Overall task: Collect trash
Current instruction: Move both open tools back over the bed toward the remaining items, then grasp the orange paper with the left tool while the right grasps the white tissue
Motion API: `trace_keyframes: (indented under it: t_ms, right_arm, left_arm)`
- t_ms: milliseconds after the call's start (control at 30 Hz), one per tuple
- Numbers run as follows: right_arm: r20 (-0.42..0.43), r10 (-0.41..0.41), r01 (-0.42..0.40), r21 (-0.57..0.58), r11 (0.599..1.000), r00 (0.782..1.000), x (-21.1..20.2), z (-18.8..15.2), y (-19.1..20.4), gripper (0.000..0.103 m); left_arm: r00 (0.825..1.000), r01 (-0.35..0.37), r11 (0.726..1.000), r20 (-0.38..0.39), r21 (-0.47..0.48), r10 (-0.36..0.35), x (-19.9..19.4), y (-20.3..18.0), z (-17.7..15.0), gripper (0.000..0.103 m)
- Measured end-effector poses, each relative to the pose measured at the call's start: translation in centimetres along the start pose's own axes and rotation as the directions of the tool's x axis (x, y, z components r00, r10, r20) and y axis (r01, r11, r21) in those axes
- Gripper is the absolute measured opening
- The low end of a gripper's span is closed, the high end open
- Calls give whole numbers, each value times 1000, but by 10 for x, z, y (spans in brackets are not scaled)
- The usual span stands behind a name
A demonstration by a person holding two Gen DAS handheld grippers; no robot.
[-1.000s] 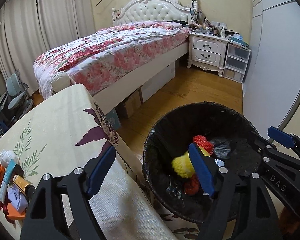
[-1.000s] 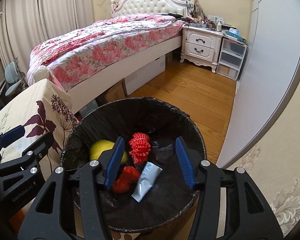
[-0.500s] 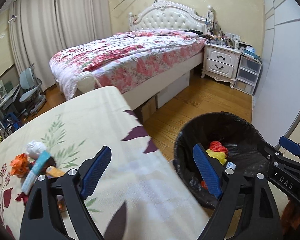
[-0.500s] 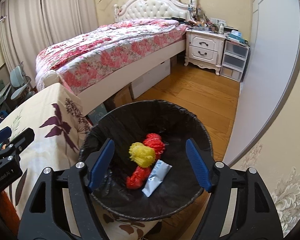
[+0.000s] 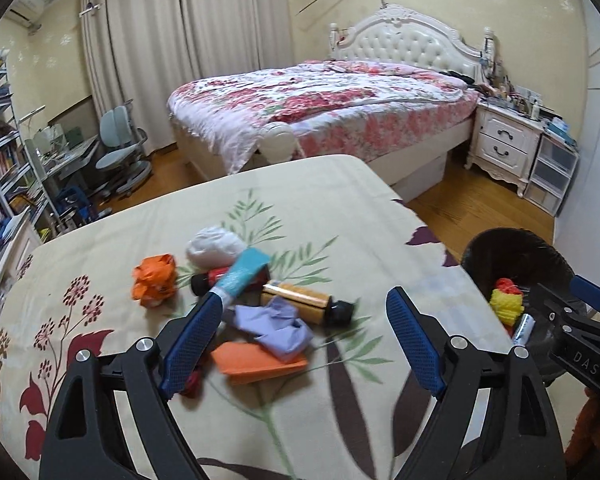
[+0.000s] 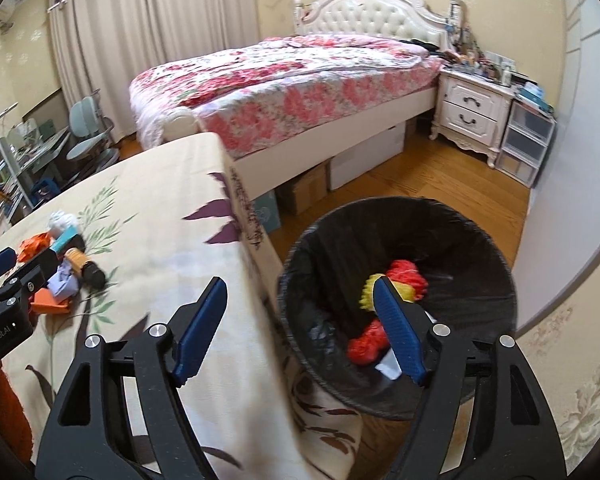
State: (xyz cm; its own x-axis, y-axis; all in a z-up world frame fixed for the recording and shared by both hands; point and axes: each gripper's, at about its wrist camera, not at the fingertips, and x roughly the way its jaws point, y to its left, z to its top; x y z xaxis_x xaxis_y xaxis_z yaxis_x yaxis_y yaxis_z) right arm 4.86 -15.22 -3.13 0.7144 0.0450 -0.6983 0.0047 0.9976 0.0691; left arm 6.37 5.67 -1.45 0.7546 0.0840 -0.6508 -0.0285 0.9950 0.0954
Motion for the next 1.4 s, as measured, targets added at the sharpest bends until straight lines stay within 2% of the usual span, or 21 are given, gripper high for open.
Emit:
trace_keyframes:
  t_ms: [400,633,733,900,967,1033,1133,1400]
  right_arm:
    - [-19,101,-102,-109,989,995,9,11,76,74]
    - [-20,138,-140,-152,978,990,21,31,114,74]
    - [-22,152,-154,-161,975,988,27,41,128,74]
    - [-33,175,-178,-179,968,984,36,50,145,74]
    - [-40,183,-187,-191,964,982,40,52,154,74]
    - [-45,190,-195,-205,959,981,42,53,163,74]
    - [-50,202,-209,-224,952,978,44,54,176,74]
    - [-81,236,-250,-278,928,968,51,56,211,74]
  left_arm:
    - [989,-144,983,-36,-111,141,13,89,-8,84]
    - [985,-163,978,-75,-133,154,42,121,-1,83]
    - [986,-144,980,-101,-135,131,54,128,1,74]
    - [987,-114,987,-127,-114,99,69,131,1,64]
    - [987,-100,989,-138,-104,85,74,131,1,49]
    - [986,-86,992,-152,-96,71,79,132,0,41]
    - [987,-86,993,-141,-83,74,79,134,-1,41]
    - [987,-115,986,-129,-123,99,70,159,-4,40]
